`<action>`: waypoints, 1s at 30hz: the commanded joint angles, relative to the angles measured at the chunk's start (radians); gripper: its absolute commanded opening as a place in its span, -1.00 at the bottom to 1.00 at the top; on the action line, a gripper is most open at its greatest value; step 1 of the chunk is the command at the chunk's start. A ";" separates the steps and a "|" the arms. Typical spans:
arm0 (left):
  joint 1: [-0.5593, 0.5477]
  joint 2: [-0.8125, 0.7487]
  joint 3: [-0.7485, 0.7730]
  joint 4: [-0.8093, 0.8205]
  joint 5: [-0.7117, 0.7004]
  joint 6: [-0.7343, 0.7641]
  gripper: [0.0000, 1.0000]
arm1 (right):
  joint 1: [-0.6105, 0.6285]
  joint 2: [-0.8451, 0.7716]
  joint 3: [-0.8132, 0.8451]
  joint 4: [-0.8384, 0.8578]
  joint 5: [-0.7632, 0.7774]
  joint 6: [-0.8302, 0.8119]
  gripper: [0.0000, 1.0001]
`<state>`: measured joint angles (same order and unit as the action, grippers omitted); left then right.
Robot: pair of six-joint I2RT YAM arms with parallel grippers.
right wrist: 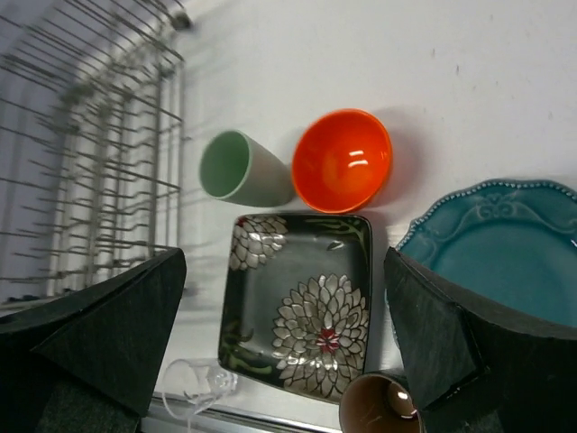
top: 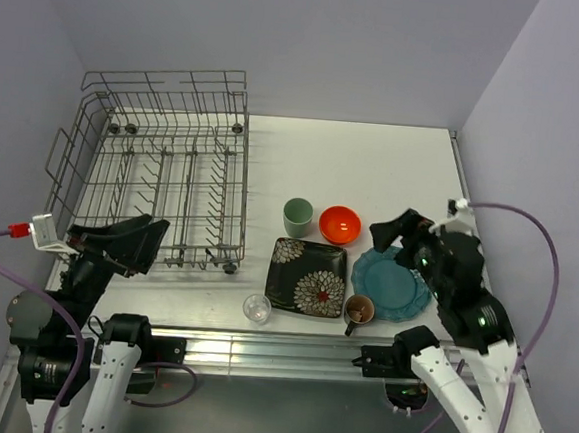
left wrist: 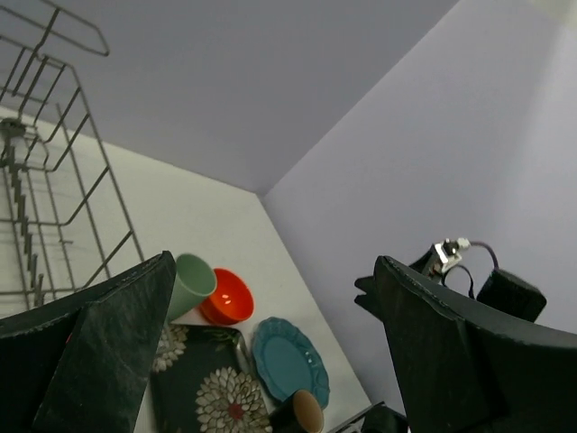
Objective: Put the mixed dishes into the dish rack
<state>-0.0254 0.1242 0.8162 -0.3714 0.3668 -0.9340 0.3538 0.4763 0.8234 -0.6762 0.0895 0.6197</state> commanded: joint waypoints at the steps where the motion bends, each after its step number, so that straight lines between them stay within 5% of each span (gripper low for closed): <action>1: 0.007 0.032 0.035 -0.124 -0.035 0.083 0.99 | 0.007 0.189 0.100 0.035 -0.023 -0.046 0.94; 6: 0.007 0.090 0.064 -0.214 -0.032 0.153 0.86 | 0.007 0.546 0.249 -0.048 0.082 -0.003 0.84; 11: 0.007 0.189 0.074 -0.274 -0.008 0.215 0.80 | -0.025 0.776 0.260 0.027 -0.013 0.034 0.74; 30: 0.007 0.259 0.072 -0.331 -0.022 0.337 0.68 | -0.084 1.168 0.206 0.228 -0.045 0.038 0.26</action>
<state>-0.0231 0.3717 0.8757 -0.7238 0.3420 -0.6308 0.2707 1.6341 1.0344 -0.5076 0.0349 0.6594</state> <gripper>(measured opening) 0.842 0.648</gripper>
